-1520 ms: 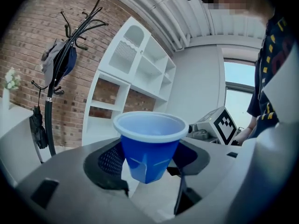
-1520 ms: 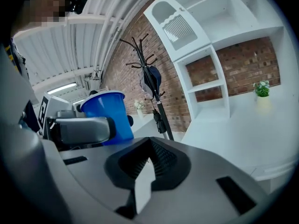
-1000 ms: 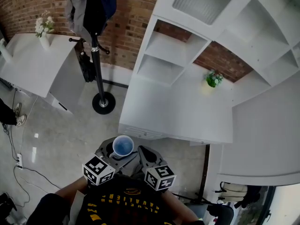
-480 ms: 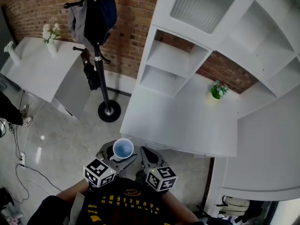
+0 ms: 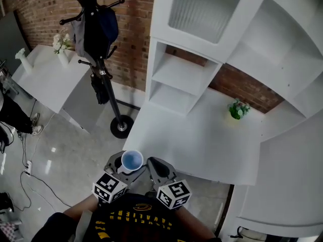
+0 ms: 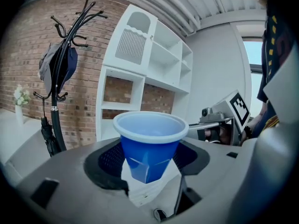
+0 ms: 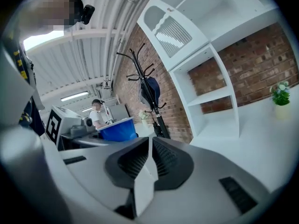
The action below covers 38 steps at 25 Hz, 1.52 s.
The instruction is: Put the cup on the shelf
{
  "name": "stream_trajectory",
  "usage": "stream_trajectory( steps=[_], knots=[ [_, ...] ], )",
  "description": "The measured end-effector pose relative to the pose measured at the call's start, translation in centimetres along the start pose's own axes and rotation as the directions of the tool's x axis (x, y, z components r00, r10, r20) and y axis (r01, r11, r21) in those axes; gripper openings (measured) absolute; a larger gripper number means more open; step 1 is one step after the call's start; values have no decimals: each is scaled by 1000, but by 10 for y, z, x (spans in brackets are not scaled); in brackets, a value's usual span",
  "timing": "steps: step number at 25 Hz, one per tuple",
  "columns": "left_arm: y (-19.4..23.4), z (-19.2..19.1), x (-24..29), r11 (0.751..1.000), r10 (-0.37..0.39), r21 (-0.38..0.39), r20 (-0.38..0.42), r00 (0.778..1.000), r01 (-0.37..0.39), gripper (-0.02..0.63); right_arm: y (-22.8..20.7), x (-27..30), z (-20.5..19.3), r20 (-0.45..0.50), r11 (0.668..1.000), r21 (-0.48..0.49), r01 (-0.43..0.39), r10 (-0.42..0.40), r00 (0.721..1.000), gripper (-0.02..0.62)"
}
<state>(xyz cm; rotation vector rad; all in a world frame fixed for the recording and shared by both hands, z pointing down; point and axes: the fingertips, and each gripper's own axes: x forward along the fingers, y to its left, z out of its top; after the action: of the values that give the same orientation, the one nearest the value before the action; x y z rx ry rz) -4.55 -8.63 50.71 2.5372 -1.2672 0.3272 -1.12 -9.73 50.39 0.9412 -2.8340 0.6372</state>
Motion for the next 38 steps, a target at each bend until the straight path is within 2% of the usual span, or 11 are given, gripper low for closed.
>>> stream_trajectory(
  steps=[4,7,8,11,13,15,21,26,32,38],
  knots=[
    [-5,14,24,998,26,-59,15,1000,-25,296,-25,-9,7,-5,999,-1,-39,39,999,20],
    [-2,34,37,991,52,-123,60,997,-44,296,-34,-15,11,-9,995,-40,-92,91,996,63],
    [-2,41,41,990,61,-133,74,995,-51,296,-33,-16,11,-19,990,-72,-120,119,993,96],
    [-9,56,53,990,77,-128,89,993,-66,296,-21,-17,7,-69,961,-178,-213,204,977,187],
    [-15,58,60,989,86,-125,83,993,-75,296,-15,-19,8,-85,943,-220,-250,237,968,206],
    [-19,57,65,988,93,-132,71,993,-83,296,-17,-20,9,-84,939,-226,-260,247,965,206],
    [-19,50,76,991,84,-110,15,996,-82,296,-37,-13,0,-90,958,-181,-224,211,973,206],
    [11,50,89,992,64,-108,9,998,-62,296,-49,9,-3,-121,966,-156,-208,190,974,206],
    [62,82,104,998,17,-54,49,999,-14,296,-89,30,28,-76,992,-121,-32,23,997,204],
    [115,108,127,1000,1,-17,79,997,0,296,-124,35,43,-51,990,-76,115,-119,992,204]
  ],
)
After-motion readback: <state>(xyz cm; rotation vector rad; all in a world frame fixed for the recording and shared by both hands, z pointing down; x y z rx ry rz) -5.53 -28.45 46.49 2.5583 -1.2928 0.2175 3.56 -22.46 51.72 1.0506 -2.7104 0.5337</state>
